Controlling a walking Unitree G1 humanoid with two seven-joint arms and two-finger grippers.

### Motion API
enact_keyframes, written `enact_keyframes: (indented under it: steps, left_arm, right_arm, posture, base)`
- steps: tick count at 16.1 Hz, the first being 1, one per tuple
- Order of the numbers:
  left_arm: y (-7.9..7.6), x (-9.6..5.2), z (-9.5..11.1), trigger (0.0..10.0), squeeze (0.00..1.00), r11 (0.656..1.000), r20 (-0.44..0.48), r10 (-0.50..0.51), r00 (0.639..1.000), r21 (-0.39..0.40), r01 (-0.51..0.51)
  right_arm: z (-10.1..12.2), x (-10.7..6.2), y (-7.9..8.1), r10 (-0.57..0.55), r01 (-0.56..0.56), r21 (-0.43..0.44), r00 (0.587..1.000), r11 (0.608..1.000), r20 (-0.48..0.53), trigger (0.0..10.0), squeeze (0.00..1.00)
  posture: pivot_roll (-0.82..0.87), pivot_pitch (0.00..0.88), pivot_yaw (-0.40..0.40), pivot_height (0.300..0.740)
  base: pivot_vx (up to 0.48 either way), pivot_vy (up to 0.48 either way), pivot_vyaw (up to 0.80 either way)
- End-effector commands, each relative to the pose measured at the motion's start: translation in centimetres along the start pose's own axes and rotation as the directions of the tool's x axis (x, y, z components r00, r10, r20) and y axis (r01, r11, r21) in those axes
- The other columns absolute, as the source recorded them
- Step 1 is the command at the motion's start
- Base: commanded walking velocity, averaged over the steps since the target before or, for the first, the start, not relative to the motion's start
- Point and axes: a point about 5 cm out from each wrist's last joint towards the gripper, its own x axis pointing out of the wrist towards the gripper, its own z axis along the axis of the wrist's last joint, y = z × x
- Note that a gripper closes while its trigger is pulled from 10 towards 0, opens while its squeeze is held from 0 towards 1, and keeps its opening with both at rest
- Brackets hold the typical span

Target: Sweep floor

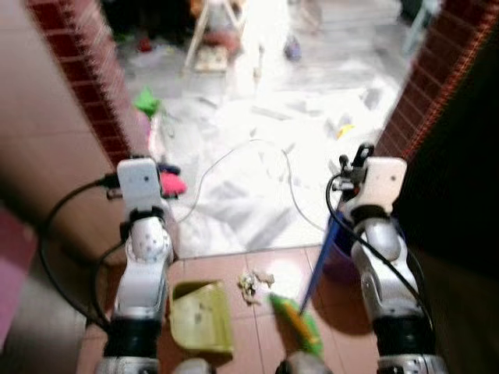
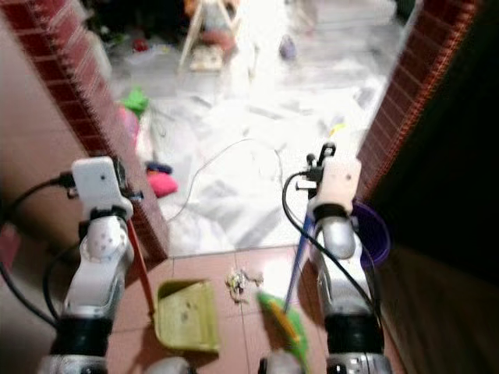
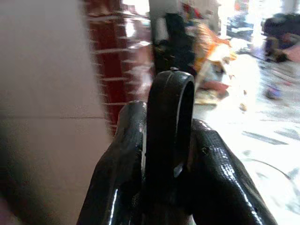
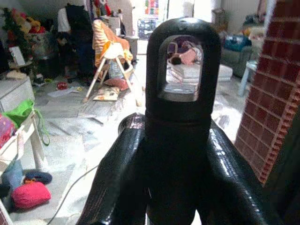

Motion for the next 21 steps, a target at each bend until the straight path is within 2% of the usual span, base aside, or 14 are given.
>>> enact_keyframes:
  steps: [1, 4, 5, 7, 11, 12, 14, 15, 16, 17, 19, 21]
  left_arm:
    - [0.1, 0.5, 0.6, 10.0, 0.0, 1.0, 0.05, 0.026, 0.998, -0.002, -0.026]
    - [-1.6, 1.0, -0.8, 10.0, 0.0, 1.0, 0.022, -0.024, 0.999, 0.013, 0.023]
    - [-2.3, 1.1, -1.4, 10.0, 0.0, 0.999, 0.004, -0.049, 0.999, 0.023, 0.049]
    - [-3.1, 1.2, -1.8, 10.0, 0.0, 0.997, -0.001, -0.07, 0.998, 0.023, 0.07]
    - [-4.8, 1.6, -2.6, 10.0, 0.0, 0.995, -0.03, -0.098, 0.995, -0.012, 0.098]
    - [-5.6, 1.6, -2.9, 10.0, 0.0, 0.994, -0.054, -0.105, 0.993, -0.039, 0.103]
    - [-6.5, 1.6, -3.0, 10.0, 0.0, 0.994, -0.067, -0.107, 0.992, -0.04, 0.104]
    - [-7.6, 1.4, -3.3, 10.0, 0.0, 0.99, -0.121, -0.123, 0.985, -0.085, 0.113]
    - [-8.3, 1.2, -3.4, 10.0, 0.0, 0.984, -0.14, -0.144, 0.98, -0.127, 0.126]
    - [-9.7, 0.7, -3.6, 10.0, 0.0, 0.97, -0.168, -0.208, 0.964, -0.16, 0.181]
    - [-10.7, 0.0, -4.0, 10.0, 0.0, 0.959, -0.193, -0.251, 0.949, -0.183, 0.216]
    - [-11.6, -0.6, -4.4, 10.0, 0.0, 0.951, -0.222, -0.287, 0.932, -0.181, 0.25]
  right_arm:
    - [1.4, 0.5, 0.4, 0.012, -0.012, -0.008, 0.997, 1.0, 0.073, 10.0, 0.0]
    - [1.7, 0.6, -0.2, -0.015, 0.019, -0.039, 0.996, 0.999, 0.086, 10.0, 0.0]
    - [2.0, 0.7, -0.8, -0.043, 0.051, -0.078, 0.995, 0.996, 0.095, 10.0, 0.0]
    - [2.3, 1.1, -1.6, -0.069, 0.08, -0.092, 0.991, 0.993, 0.112, 10.0, 0.0]
    - [3.9, 3.2, -3.0, -0.111, 0.134, -0.124, 0.977, 0.983, 0.179, 10.0, 0.0]
    - [4.3, 3.8, -3.1, -0.123, 0.145, -0.102, 0.973, 0.984, 0.195, 10.0, 0.0]
    - [4.7, 4.2, -2.7, -0.118, 0.134, -0.071, 0.972, 0.988, 0.204, 10.0, 0.0]
    - [4.7, 4.3, -2.4, -0.107, 0.12, -0.053, 0.973, 0.991, 0.203, 10.0, 0.0]
    - [4.5, 4.4, -2.3, -0.106, 0.117, -0.042, 0.974, 0.992, 0.198, 10.0, 0.0]
    - [4.2, 4.3, -2.0, -0.102, 0.109, -0.023, 0.977, 0.994, 0.187, 10.0, 0.0]
    - [3.9, 4.2, -1.3, -0.083, 0.085, -0.002, 0.98, 0.996, 0.182, 10.0, 0.0]
    - [3.0, 3.8, -0.3, -0.045, 0.032, 0.103, 0.991, 0.994, 0.125, 10.0, 0.0]
  posture:
    - [-0.07, 0.023, 0.022, 0.74]
    - [-0.09, 0.024, 0.021, 0.74]
    - [-0.1, 0.027, 0.023, 0.74]
    - [-0.11, 0.03, 0.024, 0.74]
    - [-0.12, 0.029, 0.028, 0.74]
    - [-0.12, 0.029, 0.028, 0.74]
    - [-0.12, 0.027, 0.028, 0.74]
    - [-0.12, 0.025, 0.03, 0.74]
    - [-0.13, 0.025, 0.03, 0.74]
    - [-0.13, 0.024, 0.031, 0.74]
    - [-0.13, 0.026, 0.034, 0.74]
    - [-0.13, 0.027, 0.038, 0.74]
  base:
    - [0.0, 0.0, 0.0]
    - [0.0, 0.0, 0.0]
    - [0.0, 0.0, 0.0]
    - [0.0, 0.0, 0.0]
    - [0.0, 0.0, 0.0]
    - [0.0, 0.0, 0.0]
    - [0.0, 0.0, 0.0]
    - [0.0, 0.0, 0.0]
    - [0.0, 0.0, 0.0]
    - [0.0, 0.0, 0.0]
    - [0.0, 0.0, 0.0]
    - [0.0, 0.0, 0.0]
